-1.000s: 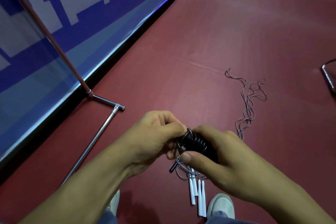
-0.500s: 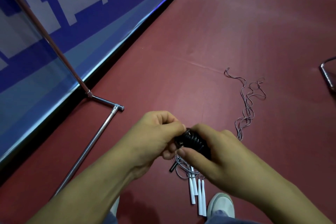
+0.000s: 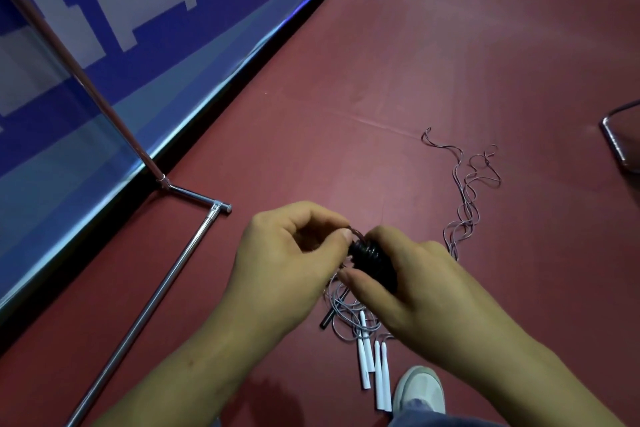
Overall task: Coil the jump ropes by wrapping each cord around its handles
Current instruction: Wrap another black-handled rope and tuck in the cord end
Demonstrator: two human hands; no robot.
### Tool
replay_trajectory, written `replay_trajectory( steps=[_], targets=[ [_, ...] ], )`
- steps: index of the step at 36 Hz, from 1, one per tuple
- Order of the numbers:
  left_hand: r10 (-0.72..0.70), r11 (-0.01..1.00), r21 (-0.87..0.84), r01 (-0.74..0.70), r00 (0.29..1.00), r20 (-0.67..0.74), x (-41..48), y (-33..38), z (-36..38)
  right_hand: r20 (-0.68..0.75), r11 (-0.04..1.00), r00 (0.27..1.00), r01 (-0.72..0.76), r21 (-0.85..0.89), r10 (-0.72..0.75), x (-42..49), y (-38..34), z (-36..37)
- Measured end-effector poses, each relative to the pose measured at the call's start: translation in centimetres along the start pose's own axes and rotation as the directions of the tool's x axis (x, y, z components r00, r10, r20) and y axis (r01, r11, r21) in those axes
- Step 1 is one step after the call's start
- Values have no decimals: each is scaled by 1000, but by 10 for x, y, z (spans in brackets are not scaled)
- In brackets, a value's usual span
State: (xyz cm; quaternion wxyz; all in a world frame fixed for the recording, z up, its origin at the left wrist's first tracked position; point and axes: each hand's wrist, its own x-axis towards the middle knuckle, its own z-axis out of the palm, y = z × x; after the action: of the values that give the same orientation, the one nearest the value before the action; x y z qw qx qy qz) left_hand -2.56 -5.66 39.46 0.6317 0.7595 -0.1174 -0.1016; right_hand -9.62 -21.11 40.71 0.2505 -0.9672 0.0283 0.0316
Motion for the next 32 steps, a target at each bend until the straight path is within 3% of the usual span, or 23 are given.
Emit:
replay_trajectory(
  steps=[10, 24, 32],
  targets=[
    [-206, 975, -52, 215, 968, 143, 10, -5, -9, 56, 980, 998, 31, -197, -21, -5, -3, 1],
    [-168, 969, 215, 119, 960, 225, 14, -14, -10, 141, 922, 990, 81, -380, -29, -1, -10, 0],
    [-332, 942, 180, 284, 868, 369, 20, -13, -16, 226, 919, 974, 118, -376, -33, -2, -9, 3]
  ],
)
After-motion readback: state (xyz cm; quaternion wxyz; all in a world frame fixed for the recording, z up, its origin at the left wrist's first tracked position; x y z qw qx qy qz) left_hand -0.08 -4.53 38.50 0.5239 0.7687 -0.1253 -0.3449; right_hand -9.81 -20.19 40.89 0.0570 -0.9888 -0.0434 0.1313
